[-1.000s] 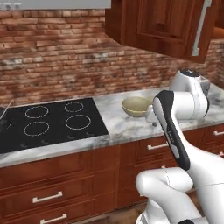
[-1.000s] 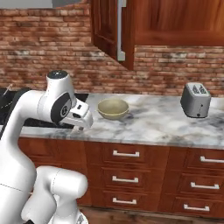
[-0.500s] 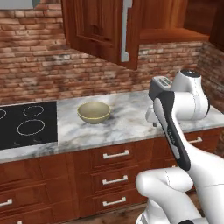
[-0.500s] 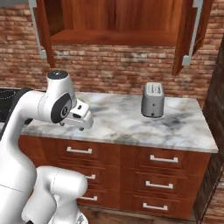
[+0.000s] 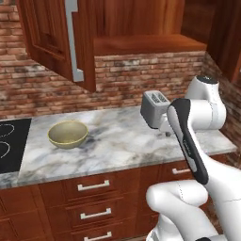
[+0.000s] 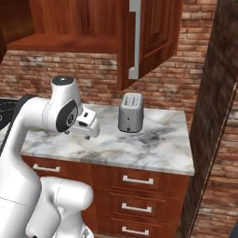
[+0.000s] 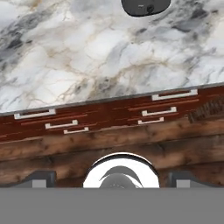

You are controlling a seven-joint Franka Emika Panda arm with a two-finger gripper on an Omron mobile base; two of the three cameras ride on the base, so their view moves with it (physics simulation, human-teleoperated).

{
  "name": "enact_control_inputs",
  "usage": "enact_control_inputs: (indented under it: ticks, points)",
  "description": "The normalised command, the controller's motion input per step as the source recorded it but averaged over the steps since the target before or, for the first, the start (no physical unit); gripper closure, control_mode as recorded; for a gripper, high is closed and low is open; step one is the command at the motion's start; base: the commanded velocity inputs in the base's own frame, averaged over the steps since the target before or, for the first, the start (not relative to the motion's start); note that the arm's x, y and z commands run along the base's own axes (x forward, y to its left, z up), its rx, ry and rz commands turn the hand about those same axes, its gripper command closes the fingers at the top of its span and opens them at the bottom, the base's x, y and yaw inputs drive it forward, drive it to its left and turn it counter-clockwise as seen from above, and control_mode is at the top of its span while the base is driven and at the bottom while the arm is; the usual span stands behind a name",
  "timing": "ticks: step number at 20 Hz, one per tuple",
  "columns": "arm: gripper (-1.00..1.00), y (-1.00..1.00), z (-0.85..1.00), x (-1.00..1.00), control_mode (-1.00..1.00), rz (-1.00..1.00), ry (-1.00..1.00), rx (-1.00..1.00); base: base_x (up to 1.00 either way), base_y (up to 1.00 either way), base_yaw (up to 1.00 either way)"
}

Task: Open the cabinet and move the ladle to the pot. Then close the cabinet.

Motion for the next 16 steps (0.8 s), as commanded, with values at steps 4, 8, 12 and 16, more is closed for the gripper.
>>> enact_control_inputs:
  ticks: [4, 8, 12, 16]
  points:
    - [-1.0, 0.0, 0.0, 0.0, 1.0, 0.0, 0.0, 0.0, 0.67, 0.0, 0.06]
    - [-1.0, 0.0, 0.0, 0.0, 1.0, 0.0, 0.0, 0.0, 0.73, 0.0, 0.06]
    - [-1.0, 0.0, 0.0, 0.0, 1.0, 0.0, 0.0, 0.0, 0.72, 0.0, 0.09]
    - [-1.0, 0.1, 0.05, -0.13, -1.0, 0.06, -0.02, 0.0, 0.11, 0.0, 0.03]
